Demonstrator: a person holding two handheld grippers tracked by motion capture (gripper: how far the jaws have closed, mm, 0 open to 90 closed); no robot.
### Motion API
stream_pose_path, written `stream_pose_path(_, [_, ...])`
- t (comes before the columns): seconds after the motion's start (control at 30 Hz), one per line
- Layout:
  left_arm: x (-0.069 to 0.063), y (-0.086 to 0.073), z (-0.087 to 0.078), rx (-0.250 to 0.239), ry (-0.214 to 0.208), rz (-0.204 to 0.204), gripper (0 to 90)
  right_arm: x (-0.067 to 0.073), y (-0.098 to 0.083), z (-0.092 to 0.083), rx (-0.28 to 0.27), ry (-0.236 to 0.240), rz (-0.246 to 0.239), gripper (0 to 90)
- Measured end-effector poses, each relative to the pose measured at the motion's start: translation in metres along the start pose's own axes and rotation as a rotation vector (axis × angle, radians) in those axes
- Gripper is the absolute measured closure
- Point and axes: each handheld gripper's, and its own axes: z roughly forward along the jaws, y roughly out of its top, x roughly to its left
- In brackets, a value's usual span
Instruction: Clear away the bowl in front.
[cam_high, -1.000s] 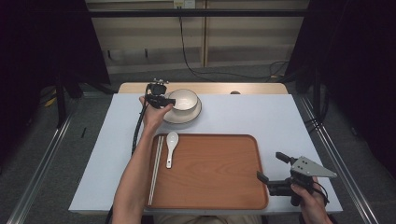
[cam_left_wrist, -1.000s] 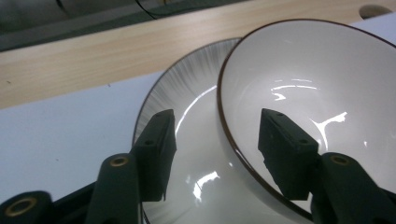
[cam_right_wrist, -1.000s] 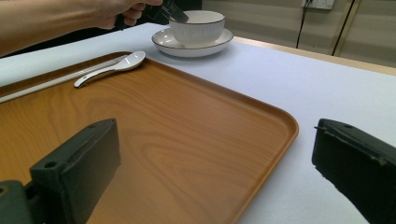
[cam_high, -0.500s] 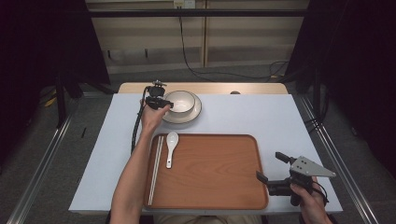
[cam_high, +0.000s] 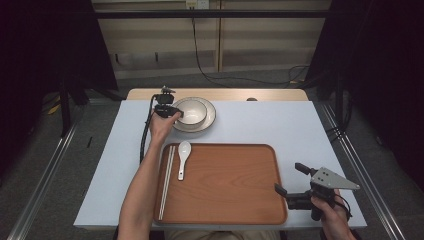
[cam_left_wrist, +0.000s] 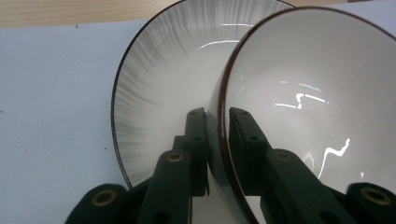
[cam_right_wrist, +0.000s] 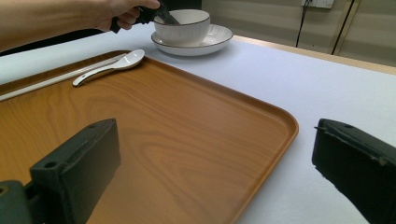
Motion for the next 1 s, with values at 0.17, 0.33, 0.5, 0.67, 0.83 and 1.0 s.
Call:
stream_pose_path(0.17, [-0.001,0.002,-0.007,0.009,0.019,0.051,81.8,0.0,0.0,0.0,0.001,0.0,0.001,0.7])
stream_pose_path(0.33, [-0.001,0.002,-0.011,-0.003,0.012,0.031,82.3,0.0,0.0,0.0,0.001,-0.007,0.004,0.6])
stream_pose_path(0.5, [0.003,0.0,-0.012,-0.016,0.009,0.017,82.5,0.0,0.0,0.0,-0.002,-0.008,0.002,0.6])
stream_pose_path(0.67, [0.005,-0.001,-0.016,-0.027,0.014,0.011,82.5,0.0,0.0,-0.001,-0.004,-0.008,0.001,0.6])
stream_pose_path(0.83, [0.006,0.002,-0.027,-0.053,-0.01,-0.003,82.5,0.001,0.001,-0.001,-0.008,-0.008,-0.007,0.6])
stream_pose_path(1.0, [0.006,0.002,-0.038,-0.059,-0.018,0.004,82.5,0.001,0.001,-0.001,-0.021,-0.007,-0.014,0.6])
